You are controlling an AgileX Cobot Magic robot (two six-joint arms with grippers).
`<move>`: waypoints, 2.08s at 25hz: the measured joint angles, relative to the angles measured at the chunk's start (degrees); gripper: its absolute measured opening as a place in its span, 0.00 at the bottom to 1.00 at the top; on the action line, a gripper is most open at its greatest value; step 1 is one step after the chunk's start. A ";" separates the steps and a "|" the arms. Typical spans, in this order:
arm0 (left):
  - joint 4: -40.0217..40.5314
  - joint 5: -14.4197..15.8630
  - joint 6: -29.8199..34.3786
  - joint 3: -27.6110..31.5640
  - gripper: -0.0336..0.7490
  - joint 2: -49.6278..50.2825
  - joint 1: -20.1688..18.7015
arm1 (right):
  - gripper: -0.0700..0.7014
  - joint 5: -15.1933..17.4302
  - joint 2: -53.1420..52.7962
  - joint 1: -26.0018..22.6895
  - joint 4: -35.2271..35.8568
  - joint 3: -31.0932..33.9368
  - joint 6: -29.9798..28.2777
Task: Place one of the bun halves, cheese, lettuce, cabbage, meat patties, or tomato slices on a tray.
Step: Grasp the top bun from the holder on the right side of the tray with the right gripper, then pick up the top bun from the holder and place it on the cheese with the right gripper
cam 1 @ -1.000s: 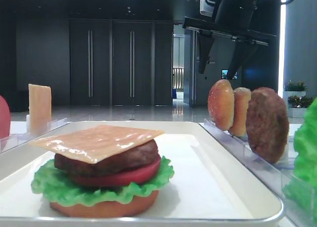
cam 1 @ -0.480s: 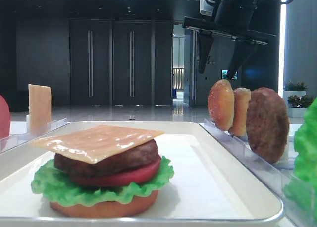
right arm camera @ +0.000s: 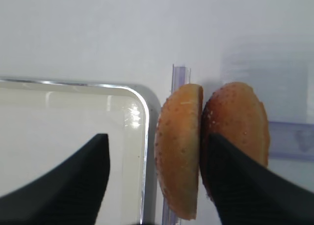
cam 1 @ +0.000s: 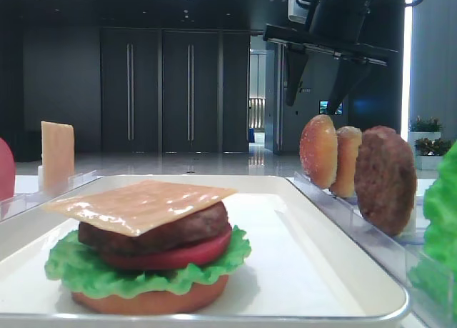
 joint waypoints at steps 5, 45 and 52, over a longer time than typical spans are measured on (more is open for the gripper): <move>0.00 0.00 0.00 0.00 0.04 0.00 0.00 | 0.63 0.00 0.00 0.00 -0.13 0.00 0.05; 0.00 0.00 0.00 0.00 0.04 0.00 0.00 | 0.34 3.30 2.53 0.17 0.31 -0.42 2.23; 0.00 0.00 0.00 0.00 0.04 0.00 0.00 | 0.34 6.38 0.65 0.17 1.30 -3.53 2.57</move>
